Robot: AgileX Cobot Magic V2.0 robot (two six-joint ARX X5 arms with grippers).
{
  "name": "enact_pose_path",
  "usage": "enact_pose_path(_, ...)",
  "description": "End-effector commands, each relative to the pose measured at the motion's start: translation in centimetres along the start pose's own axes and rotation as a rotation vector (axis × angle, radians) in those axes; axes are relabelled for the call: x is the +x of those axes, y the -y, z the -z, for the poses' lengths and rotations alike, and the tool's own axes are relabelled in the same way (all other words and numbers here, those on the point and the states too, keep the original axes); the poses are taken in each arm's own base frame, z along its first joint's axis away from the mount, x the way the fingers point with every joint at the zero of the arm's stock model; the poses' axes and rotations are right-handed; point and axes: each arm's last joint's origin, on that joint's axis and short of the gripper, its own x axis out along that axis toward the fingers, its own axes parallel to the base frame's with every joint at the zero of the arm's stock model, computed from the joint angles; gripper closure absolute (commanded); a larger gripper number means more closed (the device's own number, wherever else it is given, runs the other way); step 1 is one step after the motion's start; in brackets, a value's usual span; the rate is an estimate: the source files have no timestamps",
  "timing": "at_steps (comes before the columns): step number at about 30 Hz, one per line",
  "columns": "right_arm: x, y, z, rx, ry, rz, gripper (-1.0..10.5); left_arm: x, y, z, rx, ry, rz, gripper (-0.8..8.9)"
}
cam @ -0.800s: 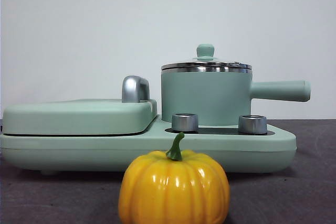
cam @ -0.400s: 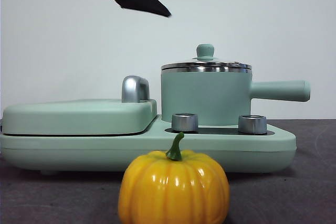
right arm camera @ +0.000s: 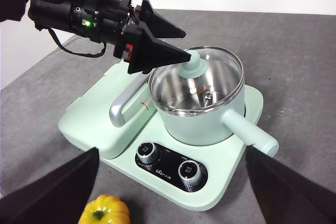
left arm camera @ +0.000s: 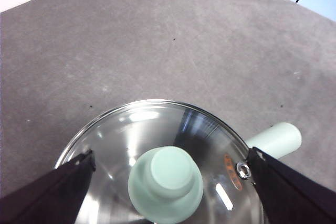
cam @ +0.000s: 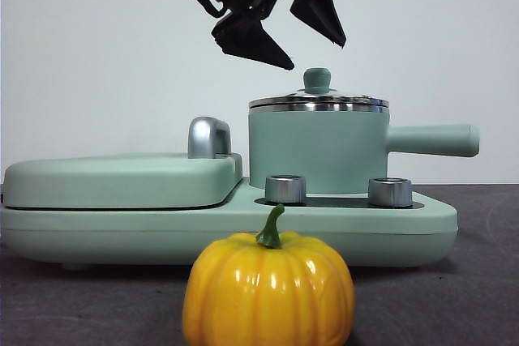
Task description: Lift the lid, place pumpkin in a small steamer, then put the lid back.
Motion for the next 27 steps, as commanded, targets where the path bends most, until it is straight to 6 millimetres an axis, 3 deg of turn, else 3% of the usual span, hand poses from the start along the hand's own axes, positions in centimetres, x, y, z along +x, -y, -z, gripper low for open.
enact_pose_path(1,-0.2,-0.2,-0.4,-0.018,0.013,-0.006,5.0,1.0,0.3,-0.2,0.043,0.008,-0.008,3.46)
enact_pose_path(13,-0.2,-0.2,-0.4,-0.018,0.014,-0.007,5.0,3.0,0.3,0.9,0.090,-0.025,-0.003,3.63)
enact_pose_path(21,-0.2,-0.2,-0.4,-0.018,0.014,-0.007,5.0,3.4,0.5,1.2,0.093,-0.038,0.001,6.02)
enact_pose_path(27,-0.2,-0.2,-0.4,-0.018,0.013,-0.006,5.0,3.7,0.3,1.5,0.090,-0.053,-0.034,7.06)
